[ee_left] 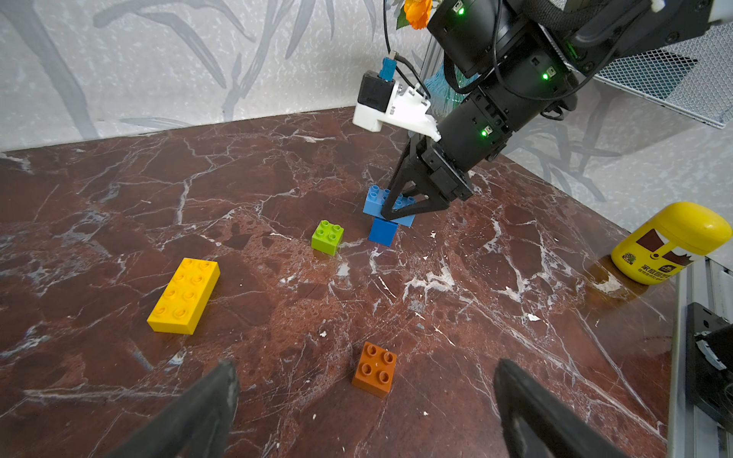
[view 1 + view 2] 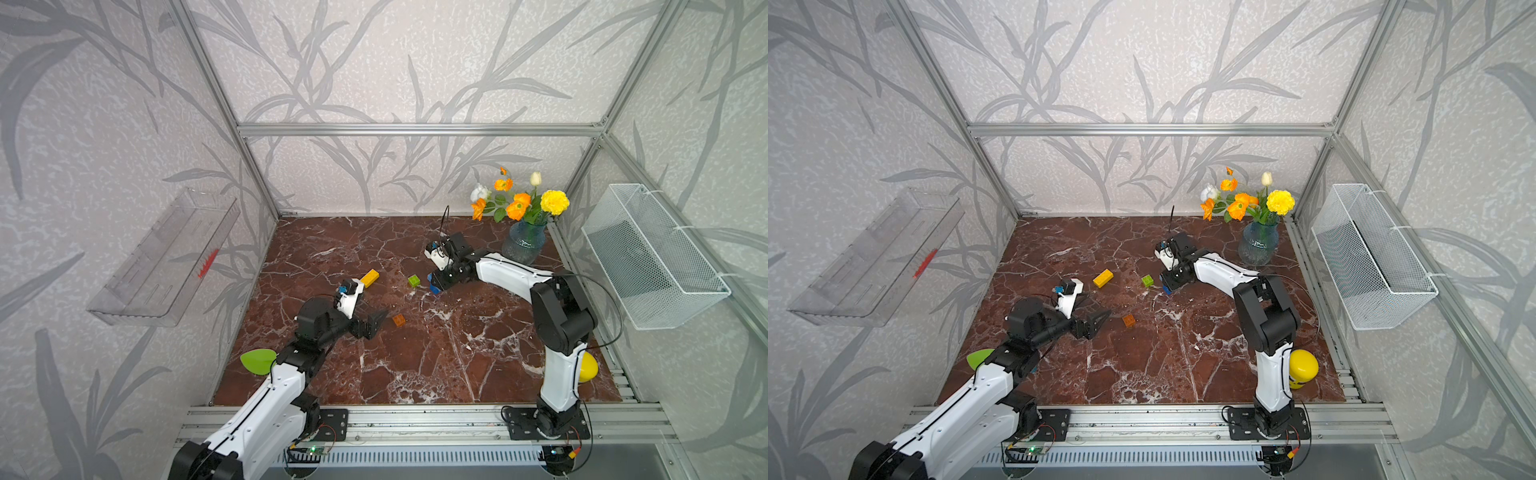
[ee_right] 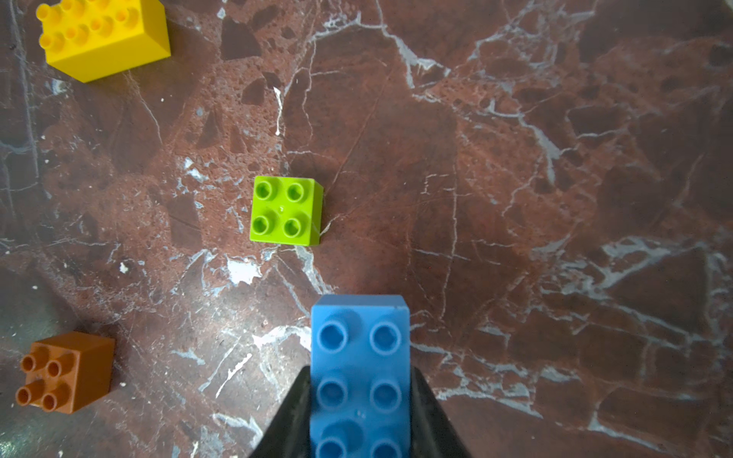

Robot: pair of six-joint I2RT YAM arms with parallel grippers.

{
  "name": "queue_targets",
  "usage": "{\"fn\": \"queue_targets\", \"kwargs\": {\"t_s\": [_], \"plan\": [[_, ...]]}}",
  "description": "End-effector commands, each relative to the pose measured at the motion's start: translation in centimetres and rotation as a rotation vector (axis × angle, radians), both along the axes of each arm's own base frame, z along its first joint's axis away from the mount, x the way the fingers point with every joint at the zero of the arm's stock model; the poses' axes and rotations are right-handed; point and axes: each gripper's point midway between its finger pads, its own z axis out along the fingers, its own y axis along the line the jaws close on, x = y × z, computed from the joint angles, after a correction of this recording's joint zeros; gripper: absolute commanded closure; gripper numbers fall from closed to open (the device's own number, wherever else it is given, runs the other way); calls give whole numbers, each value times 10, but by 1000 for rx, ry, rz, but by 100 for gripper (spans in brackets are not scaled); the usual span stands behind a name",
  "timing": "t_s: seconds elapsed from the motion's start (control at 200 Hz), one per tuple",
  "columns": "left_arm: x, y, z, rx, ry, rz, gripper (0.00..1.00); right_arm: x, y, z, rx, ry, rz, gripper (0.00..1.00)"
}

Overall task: Assemble the letter f with lego
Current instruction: Assemble the lego brick with the lego brick.

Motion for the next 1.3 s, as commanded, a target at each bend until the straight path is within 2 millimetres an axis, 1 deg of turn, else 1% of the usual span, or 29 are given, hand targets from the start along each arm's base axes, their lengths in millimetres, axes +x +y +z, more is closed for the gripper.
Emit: {"fn": "queue_targets", "kwargs": {"t_s": [0.0, 0.17, 0.375, 0.555, 0.685, 0.825, 1.05, 1.205, 1.295], "plan": [[5, -2, 17, 2, -52, -4, 1, -41, -18, -35, -87, 168, 24, 78], [5, -2, 17, 3, -52, -4, 1, -43, -22, -39, -146, 166, 29, 79], [6, -1, 17, 4, -53, 0, 1, -48, -21, -42, -170, 174, 39, 79], [6, -1, 16, 4, -51, 2, 1, -51, -20, -43, -168, 191, 48, 79], [5, -1, 17, 4, -53, 1, 1, -61, -15, -41, -145, 235, 101, 79], [5, -1, 18, 3, -54, 1, 1, -70, -14, -42, -151, 300, 157, 80], [4, -1, 17, 5, -56, 1, 1, -71, -18, -41, -148, 301, 165, 80], [4, -1, 17, 5, -57, 1, 1, -76, -15, -42, -123, 316, 197, 81], [4, -1, 18, 6, -58, 3, 1, -76, -15, -41, -112, 296, 190, 81]]}}
